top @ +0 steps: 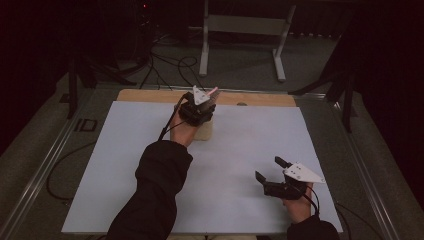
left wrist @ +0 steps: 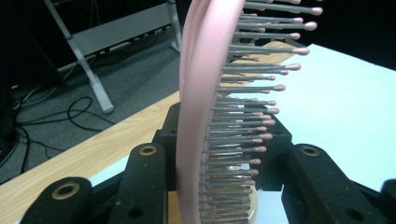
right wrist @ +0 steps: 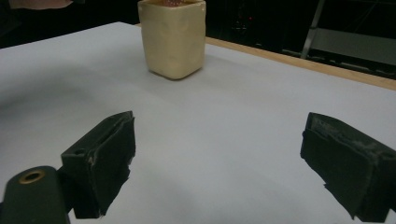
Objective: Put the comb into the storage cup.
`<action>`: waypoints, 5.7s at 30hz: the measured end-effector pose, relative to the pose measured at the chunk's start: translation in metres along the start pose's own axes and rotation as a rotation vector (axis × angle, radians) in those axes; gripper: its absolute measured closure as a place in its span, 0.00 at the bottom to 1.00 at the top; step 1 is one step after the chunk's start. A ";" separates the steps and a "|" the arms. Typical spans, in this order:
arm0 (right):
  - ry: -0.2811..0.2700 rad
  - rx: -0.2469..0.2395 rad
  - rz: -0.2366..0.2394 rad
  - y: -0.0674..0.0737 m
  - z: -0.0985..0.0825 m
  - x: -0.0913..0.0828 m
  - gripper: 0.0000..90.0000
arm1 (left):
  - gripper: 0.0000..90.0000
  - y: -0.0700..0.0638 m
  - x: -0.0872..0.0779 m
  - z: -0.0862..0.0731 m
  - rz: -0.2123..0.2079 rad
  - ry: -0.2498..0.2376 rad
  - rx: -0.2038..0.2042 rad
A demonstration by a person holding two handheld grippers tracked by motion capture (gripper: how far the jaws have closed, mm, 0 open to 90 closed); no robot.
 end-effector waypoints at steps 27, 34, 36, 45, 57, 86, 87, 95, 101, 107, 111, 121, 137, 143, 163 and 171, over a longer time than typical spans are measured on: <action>0.000 0.001 0.001 0.000 0.000 0.000 0.11 | 0.61 0.001 0.000 -0.002 0.001 -0.001 -0.015; 0.001 0.000 0.002 0.000 0.000 0.000 0.11 | 0.39 0.002 -0.002 0.000 -0.007 -0.020 -0.052; 0.002 0.000 0.002 0.001 -0.001 0.001 0.11 | 0.32 0.002 -0.002 0.001 0.001 -0.026 -0.061; 0.002 0.000 0.003 0.001 -0.001 0.001 0.11 | 0.17 0.004 -0.003 -0.001 0.027 -0.014 -0.069; 0.006 0.003 0.004 0.001 -0.001 0.001 0.11 | 0.03 0.006 -0.007 -0.001 0.026 -0.008 -0.060; 0.013 0.006 0.010 0.002 -0.001 0.002 0.11 | 0.00 0.033 -0.048 -0.027 -0.006 -0.057 -0.133; 0.014 0.005 0.010 0.002 -0.002 0.002 0.11 | 0.00 0.033 -0.049 -0.028 -0.008 -0.057 -0.135; 0.015 0.005 0.010 0.002 -0.002 0.002 0.11 | 0.01 0.036 -0.058 -0.040 -0.018 -0.049 -0.141; 0.015 0.005 0.012 0.003 -0.002 0.002 0.11 | 0.01 0.039 -0.068 -0.052 -0.030 -0.059 -0.153; 0.015 0.005 0.013 0.003 -0.002 0.002 0.11 | 0.01 0.040 -0.073 -0.065 -0.031 -0.054 -0.155; 0.018 0.003 0.015 0.004 -0.002 0.003 0.11 | 0.01 0.040 -0.081 -0.079 -0.033 -0.071 -0.186; 0.019 0.003 0.014 0.004 -0.002 0.003 0.11 | 0.01 0.037 -0.096 -0.109 0.004 -0.076 -0.173; 0.017 0.001 0.015 0.006 -0.002 0.003 0.11 | 0.01 0.047 -0.138 -0.166 0.056 -0.046 -0.180; 0.014 0.001 0.015 0.007 -0.001 0.003 0.11 | 0.01 0.054 -0.152 -0.192 0.072 -0.031 -0.210; -0.003 0.014 0.004 0.002 0.001 -0.001 0.11 | 0.01 0.057 -0.191 -0.218 0.115 -0.151 -0.213; 0.006 0.008 -0.009 -0.001 -0.003 -0.001 0.11 | 0.01 0.052 -0.186 -0.216 0.108 -0.157 -0.195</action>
Point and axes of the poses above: each handheld gripper's, and its own axes: x roughly forward along the jaws, z roughly out of its top, y roughly to its left, the point moved 7 cm from there along x, roughly forward along the jaws, and after that the axes turned 6 degrees about y, right-handed, at the moved point
